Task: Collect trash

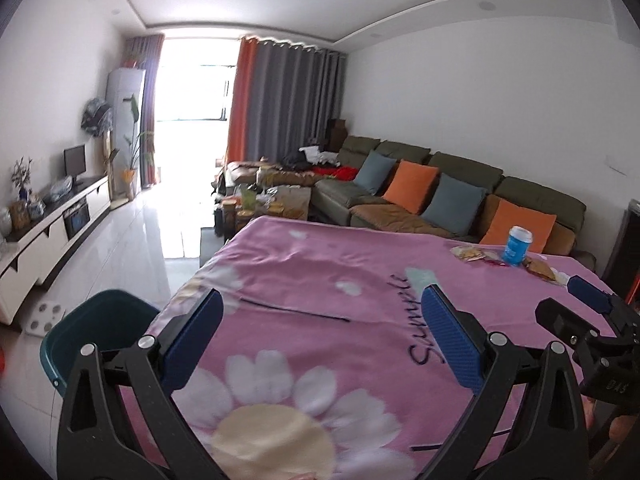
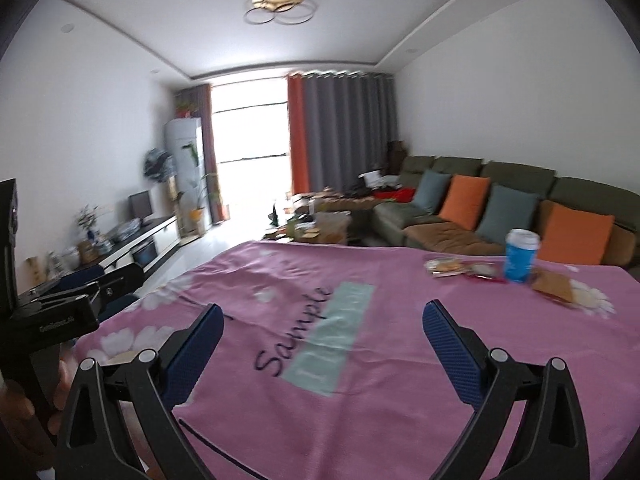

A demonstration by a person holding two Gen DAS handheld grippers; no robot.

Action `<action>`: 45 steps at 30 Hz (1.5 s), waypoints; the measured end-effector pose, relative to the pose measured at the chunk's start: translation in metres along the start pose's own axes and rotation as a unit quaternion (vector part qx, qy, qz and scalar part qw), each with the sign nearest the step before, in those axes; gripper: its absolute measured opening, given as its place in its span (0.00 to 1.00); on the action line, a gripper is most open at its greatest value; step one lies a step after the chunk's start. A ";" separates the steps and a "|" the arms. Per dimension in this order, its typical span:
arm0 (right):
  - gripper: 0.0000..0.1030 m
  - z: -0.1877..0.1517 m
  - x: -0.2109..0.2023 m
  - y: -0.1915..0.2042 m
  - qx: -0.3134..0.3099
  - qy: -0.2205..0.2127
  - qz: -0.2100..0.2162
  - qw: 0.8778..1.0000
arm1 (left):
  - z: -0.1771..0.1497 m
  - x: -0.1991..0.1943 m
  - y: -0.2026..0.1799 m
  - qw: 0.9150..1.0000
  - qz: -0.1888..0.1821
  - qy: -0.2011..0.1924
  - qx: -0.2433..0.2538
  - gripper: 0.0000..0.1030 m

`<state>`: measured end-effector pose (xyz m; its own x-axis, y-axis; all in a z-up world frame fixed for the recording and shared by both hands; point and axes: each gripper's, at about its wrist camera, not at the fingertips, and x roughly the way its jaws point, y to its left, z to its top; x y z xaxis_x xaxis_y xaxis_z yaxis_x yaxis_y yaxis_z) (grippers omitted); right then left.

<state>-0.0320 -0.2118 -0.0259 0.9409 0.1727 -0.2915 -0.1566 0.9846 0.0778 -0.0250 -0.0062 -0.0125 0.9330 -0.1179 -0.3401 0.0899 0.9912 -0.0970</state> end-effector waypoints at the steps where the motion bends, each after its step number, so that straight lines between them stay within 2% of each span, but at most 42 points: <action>1: 0.93 -0.001 -0.003 -0.004 0.005 -0.007 -0.006 1.000 | 0.000 -0.001 -0.004 1.000 -0.001 -0.004 0.006 0.95; 7: 0.93 -0.001 -0.019 -0.017 0.024 -0.032 -0.030 0.999 | 0.001 -0.008 -0.025 0.999 -0.006 -0.022 0.036 0.95; 15: 0.93 -0.002 -0.026 -0.022 0.029 -0.039 -0.037 0.998 | 0.001 -0.009 -0.040 0.998 -0.006 -0.034 0.050 0.95; 45: 0.93 -0.002 -0.031 -0.027 0.034 -0.037 -0.048 0.998 | 0.001 -0.013 -0.039 0.998 -0.006 -0.035 0.050 0.95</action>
<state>-0.0574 -0.2434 -0.0204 0.9704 0.0721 -0.2305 -0.0458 0.9920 0.1176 -0.0404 -0.0432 -0.0036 0.9533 -0.1291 -0.2730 0.1328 0.9911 -0.0049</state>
